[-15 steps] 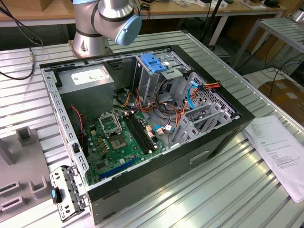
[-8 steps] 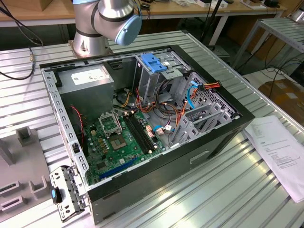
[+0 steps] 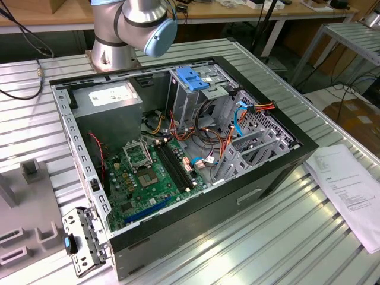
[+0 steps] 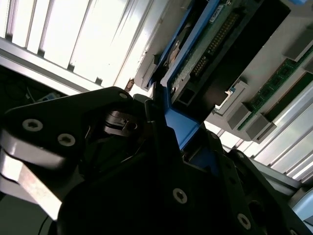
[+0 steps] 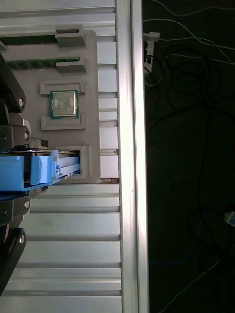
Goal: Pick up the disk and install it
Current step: 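Pick up the disk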
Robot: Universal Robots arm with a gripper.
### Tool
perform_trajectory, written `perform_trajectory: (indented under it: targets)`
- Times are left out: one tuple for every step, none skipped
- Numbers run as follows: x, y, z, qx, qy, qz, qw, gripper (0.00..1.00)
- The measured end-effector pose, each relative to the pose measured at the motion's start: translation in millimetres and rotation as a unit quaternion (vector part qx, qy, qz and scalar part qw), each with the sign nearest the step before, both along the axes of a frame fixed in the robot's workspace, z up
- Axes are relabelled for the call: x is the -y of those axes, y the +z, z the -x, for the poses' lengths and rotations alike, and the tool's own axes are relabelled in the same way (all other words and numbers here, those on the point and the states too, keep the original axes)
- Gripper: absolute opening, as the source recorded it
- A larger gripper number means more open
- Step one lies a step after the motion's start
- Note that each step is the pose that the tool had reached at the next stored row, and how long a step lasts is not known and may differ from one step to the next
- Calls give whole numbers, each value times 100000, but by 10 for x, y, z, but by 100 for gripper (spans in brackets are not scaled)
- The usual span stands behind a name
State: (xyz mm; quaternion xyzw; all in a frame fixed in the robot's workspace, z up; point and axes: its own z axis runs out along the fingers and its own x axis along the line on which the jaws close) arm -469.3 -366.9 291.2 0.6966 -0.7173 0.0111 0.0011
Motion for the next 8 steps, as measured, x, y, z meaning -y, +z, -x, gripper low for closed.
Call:
perform_trajectory:
  targets:
    - [0, 0, 0, -2, -112, 0, 100000, 37]
    - [0, 0, 0, 0, -210, -2, 100000, 37]
    - [0, 0, 0, -3, -211, -1, 100000, 37]
    - [0, 0, 0, -2, -213, 0, 100000, 37]
    - [0, 0, 0, -4, -215, 0, 100000, 37]
    - [0, 0, 0, -2, -217, -1, 100000, 37]
    - [0, 0, 0, -1, -217, 0, 100000, 37]
    - [0, 0, 0, -2, -175, 2, 100000, 37]
